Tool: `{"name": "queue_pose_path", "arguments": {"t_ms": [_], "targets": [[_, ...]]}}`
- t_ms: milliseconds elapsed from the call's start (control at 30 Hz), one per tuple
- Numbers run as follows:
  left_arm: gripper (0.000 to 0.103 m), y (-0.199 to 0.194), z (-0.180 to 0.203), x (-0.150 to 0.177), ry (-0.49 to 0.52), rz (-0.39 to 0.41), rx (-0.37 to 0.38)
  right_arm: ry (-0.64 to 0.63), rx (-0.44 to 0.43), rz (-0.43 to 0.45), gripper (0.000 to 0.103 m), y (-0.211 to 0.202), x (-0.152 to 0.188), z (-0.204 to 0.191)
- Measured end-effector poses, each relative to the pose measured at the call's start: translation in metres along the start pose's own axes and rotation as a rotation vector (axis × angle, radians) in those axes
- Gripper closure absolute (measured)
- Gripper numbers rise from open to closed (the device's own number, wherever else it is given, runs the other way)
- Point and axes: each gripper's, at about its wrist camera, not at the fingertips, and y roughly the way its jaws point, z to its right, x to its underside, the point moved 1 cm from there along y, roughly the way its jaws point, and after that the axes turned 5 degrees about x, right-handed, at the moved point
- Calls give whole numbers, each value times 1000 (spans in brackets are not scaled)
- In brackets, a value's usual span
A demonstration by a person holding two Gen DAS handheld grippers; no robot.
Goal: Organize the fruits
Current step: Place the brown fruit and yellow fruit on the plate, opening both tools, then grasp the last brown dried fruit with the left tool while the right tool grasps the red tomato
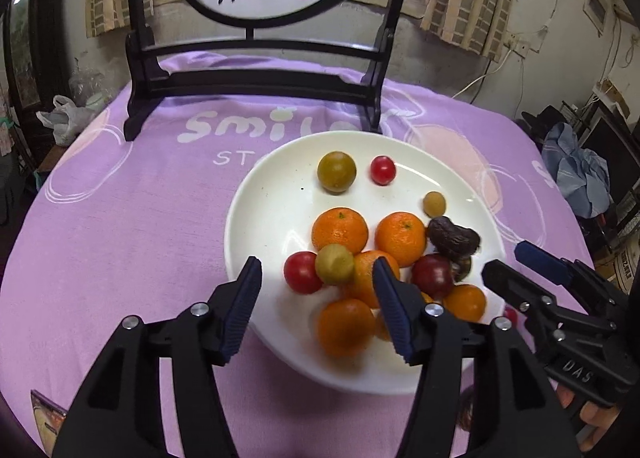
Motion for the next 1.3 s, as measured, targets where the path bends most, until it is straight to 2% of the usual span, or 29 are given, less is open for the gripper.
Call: {"name": "queue_pose_path", "arguments": {"t_ms": [267, 367, 467, 633, 800, 967, 1067, 1167, 1300], "targets": [[36, -46, 31, 39, 50, 28, 15, 26, 16, 4, 34, -52, 46, 21], [36, -53, 47, 62, 96, 13, 19, 5, 26, -5, 34, -67, 71, 20], [36, -57, 57, 89, 102, -9, 48, -27, 49, -7, 34, -80, 96, 18], [36, -51, 73, 124, 110, -65, 74, 14, 65, -29, 34, -90, 128, 30], [36, -37, 92, 141, 130, -112, 86, 78, 69, -29, 33, -94, 140, 51], [36, -21, 114, 147, 173, -125, 80, 111, 86, -24, 33, -94, 142, 65], [36, -6, 124, 147, 210, -133, 48, 93, 134, 22, 33, -107, 138, 68], [36, 8, 125, 142, 189, -150, 45, 109, 130, 70, 30, -121, 135, 72], [36, 17, 131, 134, 198, -126, 31, 126, 113, 87, 30, -127, 131, 74]]}}
